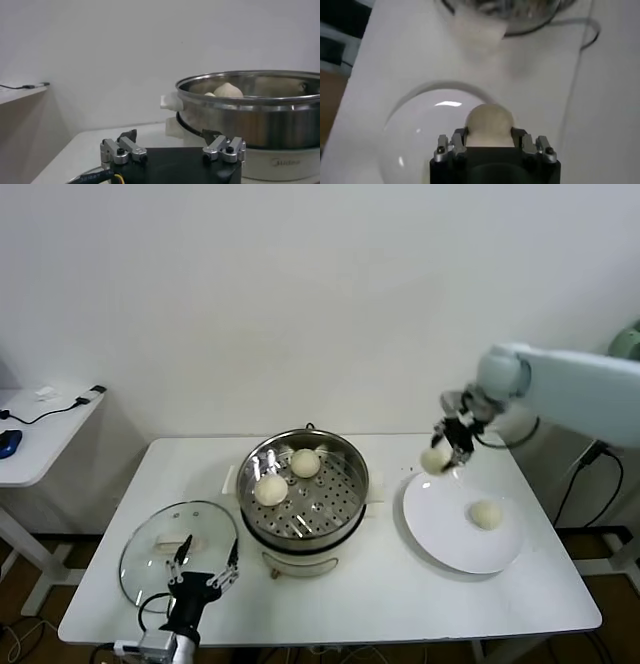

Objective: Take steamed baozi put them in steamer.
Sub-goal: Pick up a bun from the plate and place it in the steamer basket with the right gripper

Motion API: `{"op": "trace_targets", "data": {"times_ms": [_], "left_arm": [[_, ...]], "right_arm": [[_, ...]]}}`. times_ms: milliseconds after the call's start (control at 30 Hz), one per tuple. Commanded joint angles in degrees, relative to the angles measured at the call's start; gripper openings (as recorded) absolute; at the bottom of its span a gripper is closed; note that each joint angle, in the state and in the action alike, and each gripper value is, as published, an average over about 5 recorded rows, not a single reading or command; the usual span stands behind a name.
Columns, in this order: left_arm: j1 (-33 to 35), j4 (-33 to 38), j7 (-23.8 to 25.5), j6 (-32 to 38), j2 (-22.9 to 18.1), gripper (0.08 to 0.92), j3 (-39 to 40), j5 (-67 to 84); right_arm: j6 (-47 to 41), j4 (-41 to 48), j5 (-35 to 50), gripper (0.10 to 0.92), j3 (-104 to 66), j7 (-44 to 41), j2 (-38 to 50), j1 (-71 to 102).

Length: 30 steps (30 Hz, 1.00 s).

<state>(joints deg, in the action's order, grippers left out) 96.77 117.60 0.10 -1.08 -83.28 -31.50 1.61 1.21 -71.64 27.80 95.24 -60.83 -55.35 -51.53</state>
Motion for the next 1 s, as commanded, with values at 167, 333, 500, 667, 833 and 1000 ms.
{"op": "trace_targets", "data": {"times_ms": [167,333,500,667,833,1000], "left_arm": [[0.14,0.18,-0.07,0.13,-0.02,0.823,-0.02,0.05],[0.47,0.36,-0.12,0.28,0.06,0.823,-0.4,0.21],[0.76,0.23,-0.24,0.55,0.04,0.823,-0.68,0.29],[0.84,0.02,-0.31,0.65,-0.26,0.823,-0.7,0.3],[0.68,-0.15,-0.32,0.59,-0.46,0.823,-0.73,0.3],[0.47,-0.39,-0.35,0.59,-0.42,0.823,-0.84,0.34]], "right_arm": [[22.48,-16.33,-11.31,0.602,-5.39,-2.89,-21.29,-7.07],[25.58,-16.29,-20.36,0.602,-6.13,0.44,-23.32,2.13],[27.66,-10.97,-28.11,0.602,-6.78,3.2,-25.02,9.88],[28.15,-6.07,-31.7,0.602,-7.52,5.04,-26.31,14.66],[28.29,-2.74,-32.88,0.602,-8.05,5.59,-26.81,17.24],[28.4,-0.92,-33.1,0.602,-8.5,6.45,-27.11,18.53]]}}
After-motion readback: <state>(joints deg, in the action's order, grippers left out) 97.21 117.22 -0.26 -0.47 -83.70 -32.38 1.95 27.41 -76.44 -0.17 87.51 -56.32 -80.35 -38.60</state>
